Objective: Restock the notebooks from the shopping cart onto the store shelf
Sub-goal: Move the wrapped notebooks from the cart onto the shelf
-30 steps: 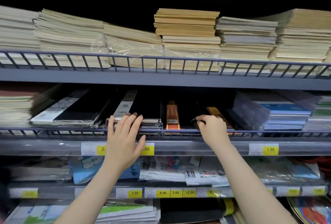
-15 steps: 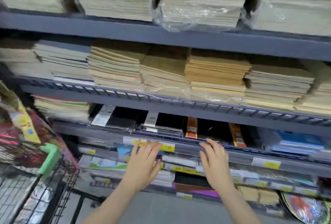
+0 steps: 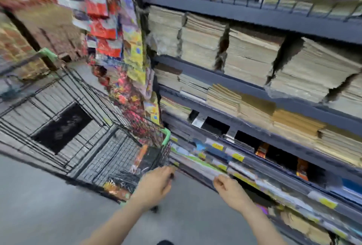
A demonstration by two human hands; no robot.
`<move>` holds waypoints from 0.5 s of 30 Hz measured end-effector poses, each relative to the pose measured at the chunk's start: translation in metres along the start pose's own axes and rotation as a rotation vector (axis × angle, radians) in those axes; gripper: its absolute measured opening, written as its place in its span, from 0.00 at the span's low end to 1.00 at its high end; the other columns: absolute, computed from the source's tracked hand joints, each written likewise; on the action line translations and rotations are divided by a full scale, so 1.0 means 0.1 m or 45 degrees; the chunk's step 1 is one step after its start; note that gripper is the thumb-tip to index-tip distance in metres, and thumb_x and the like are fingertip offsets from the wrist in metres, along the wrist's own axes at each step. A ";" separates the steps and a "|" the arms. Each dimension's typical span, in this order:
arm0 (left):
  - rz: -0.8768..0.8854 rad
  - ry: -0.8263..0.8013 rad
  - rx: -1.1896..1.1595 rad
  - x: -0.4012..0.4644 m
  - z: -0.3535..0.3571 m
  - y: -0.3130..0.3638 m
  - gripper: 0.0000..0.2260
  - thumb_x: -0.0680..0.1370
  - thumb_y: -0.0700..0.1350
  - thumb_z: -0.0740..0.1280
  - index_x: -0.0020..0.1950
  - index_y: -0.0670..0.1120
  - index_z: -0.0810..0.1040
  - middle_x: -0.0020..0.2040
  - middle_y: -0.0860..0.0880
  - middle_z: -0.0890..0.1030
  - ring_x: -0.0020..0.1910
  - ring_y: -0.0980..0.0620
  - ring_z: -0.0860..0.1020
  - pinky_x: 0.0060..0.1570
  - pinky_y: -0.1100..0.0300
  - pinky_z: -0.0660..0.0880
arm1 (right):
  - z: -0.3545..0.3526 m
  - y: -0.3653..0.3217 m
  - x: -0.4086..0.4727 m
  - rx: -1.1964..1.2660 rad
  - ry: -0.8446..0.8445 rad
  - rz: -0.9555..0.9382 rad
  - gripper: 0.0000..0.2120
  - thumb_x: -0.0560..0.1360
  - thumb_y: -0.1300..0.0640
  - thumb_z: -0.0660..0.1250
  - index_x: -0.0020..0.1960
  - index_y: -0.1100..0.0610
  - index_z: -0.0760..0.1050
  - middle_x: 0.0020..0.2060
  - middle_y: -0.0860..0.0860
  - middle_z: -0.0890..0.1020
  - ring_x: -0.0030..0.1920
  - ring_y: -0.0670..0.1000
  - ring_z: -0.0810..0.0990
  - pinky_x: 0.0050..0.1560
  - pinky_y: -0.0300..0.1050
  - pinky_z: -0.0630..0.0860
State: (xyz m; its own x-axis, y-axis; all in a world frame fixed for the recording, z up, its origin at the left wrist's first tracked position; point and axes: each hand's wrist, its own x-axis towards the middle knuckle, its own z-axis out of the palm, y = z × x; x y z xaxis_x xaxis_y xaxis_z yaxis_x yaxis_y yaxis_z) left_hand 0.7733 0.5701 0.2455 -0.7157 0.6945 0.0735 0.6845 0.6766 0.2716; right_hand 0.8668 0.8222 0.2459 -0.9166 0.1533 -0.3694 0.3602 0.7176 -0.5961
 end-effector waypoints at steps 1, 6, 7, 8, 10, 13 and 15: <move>-0.043 0.001 -0.013 -0.13 -0.07 -0.09 0.14 0.70 0.50 0.58 0.54 0.51 0.71 0.43 0.52 0.81 0.41 0.51 0.80 0.37 0.61 0.72 | 0.08 -0.09 -0.02 -0.007 -0.001 -0.010 0.19 0.77 0.56 0.60 0.30 0.39 0.67 0.28 0.43 0.70 0.33 0.42 0.69 0.41 0.44 0.66; -0.301 -0.067 -0.160 -0.70 -0.31 -0.65 0.15 0.76 0.50 0.59 0.61 0.53 0.72 0.54 0.53 0.79 0.52 0.49 0.79 0.46 0.55 0.74 | 0.54 -0.54 -0.13 0.074 -0.022 0.025 0.17 0.75 0.60 0.62 0.37 0.39 0.69 0.39 0.44 0.78 0.48 0.49 0.79 0.54 0.45 0.73; -0.305 -0.087 -0.153 -0.77 -0.35 -0.78 0.14 0.76 0.50 0.60 0.62 0.53 0.71 0.55 0.53 0.79 0.51 0.49 0.79 0.46 0.55 0.74 | 0.63 -0.64 -0.13 0.096 -0.001 0.031 0.15 0.75 0.60 0.62 0.39 0.40 0.71 0.40 0.45 0.78 0.49 0.49 0.79 0.55 0.45 0.73; -0.305 -0.086 -0.151 -0.84 -0.39 -0.93 0.14 0.77 0.49 0.60 0.62 0.53 0.71 0.55 0.52 0.79 0.51 0.50 0.79 0.46 0.55 0.74 | 0.71 -0.76 -0.13 0.123 0.027 0.046 0.12 0.76 0.60 0.62 0.43 0.42 0.75 0.42 0.46 0.79 0.50 0.49 0.79 0.56 0.44 0.73; -0.307 -0.086 -0.173 -0.95 -0.51 -1.24 0.13 0.77 0.47 0.60 0.62 0.51 0.71 0.54 0.52 0.79 0.48 0.50 0.79 0.43 0.56 0.74 | 0.92 -0.97 -0.10 0.185 0.108 0.100 0.08 0.76 0.60 0.62 0.51 0.54 0.79 0.43 0.48 0.79 0.47 0.48 0.78 0.51 0.40 0.70; -0.287 -0.156 -0.245 -1.06 -0.64 -1.74 0.12 0.77 0.48 0.61 0.61 0.54 0.70 0.47 0.56 0.80 0.42 0.55 0.79 0.43 0.55 0.77 | 1.28 -1.25 -0.08 0.301 0.257 0.192 0.08 0.75 0.63 0.63 0.51 0.59 0.79 0.43 0.51 0.81 0.45 0.48 0.77 0.42 0.33 0.69; -0.292 -0.208 -0.330 -1.09 -0.69 -2.00 0.13 0.77 0.48 0.62 0.61 0.57 0.70 0.45 0.58 0.79 0.42 0.60 0.78 0.44 0.56 0.78 | 1.52 -1.41 -0.10 0.406 0.277 0.261 0.07 0.75 0.64 0.63 0.50 0.57 0.77 0.43 0.50 0.80 0.46 0.49 0.77 0.42 0.27 0.68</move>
State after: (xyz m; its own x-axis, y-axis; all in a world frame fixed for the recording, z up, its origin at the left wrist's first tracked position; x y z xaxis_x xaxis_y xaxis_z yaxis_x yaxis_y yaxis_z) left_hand 0.7047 0.3421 0.2498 -0.8001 0.5766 -0.1655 0.4365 0.7489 0.4986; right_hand 0.8512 0.6164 0.2255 -0.8234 0.4349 -0.3644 0.5429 0.4169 -0.7291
